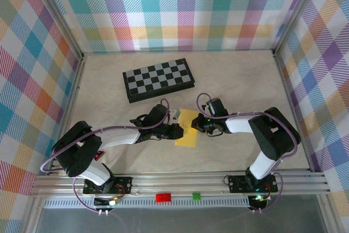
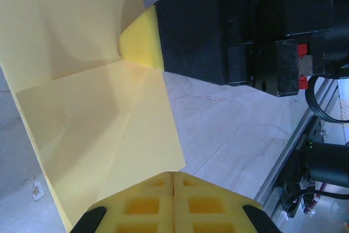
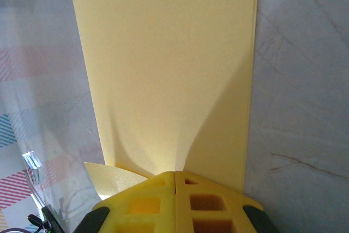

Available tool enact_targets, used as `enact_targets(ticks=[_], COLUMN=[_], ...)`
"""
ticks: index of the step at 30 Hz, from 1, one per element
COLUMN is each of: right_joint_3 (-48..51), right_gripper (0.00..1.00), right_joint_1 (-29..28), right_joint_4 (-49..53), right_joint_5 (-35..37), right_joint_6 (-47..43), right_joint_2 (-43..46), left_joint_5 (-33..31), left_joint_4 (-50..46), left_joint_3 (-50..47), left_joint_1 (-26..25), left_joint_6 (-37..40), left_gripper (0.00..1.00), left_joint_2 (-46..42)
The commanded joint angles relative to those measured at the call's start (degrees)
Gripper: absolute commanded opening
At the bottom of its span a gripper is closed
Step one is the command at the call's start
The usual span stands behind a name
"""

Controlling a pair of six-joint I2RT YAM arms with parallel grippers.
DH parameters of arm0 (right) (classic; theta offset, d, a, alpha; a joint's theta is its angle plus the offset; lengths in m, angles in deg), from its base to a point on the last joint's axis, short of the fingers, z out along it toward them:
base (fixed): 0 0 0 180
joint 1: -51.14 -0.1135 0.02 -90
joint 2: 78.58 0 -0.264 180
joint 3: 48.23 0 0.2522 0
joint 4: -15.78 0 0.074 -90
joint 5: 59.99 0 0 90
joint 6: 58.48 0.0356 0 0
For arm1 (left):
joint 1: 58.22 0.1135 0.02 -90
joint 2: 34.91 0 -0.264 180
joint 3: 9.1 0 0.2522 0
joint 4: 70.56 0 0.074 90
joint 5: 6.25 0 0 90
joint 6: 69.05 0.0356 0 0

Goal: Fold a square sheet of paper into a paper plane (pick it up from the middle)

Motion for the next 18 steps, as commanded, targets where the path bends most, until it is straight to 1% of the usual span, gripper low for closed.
enact_targets(ticks=[1, 7, 11, 18], right_joint_3=[-0.1, 0.0, 0.2, 0.4], right_gripper=[0.00, 0.00, 0.00, 0.00], right_joint_1=[0.3, 0.2, 0.3, 0.3], right_joint_4=[3.6, 4.3, 4.2, 4.2], right_joint_5=[2.4, 2.7, 2.9, 3.0], right_joint_6=[-0.9, -1.1, -1.1, -1.3], right_joint_2=[-0.8, -0.3, -0.3, -0.5], left_joint_5=[2.7, 2.9, 0.5, -0.2], left_joint_4=[-3.4, -3.1, -4.7, -4.3], left_joint_3=[0.7, 1.2, 0.6, -3.1], left_joint_1=[0.4, 0.4, 0.4, 1.1], left_joint_6=[2.7, 3.5, 4.2, 3.4], left_gripper=[0.04, 0.03, 0.02, 0.01], left_joint_2=[2.2, 6.5, 8.3, 6.3])
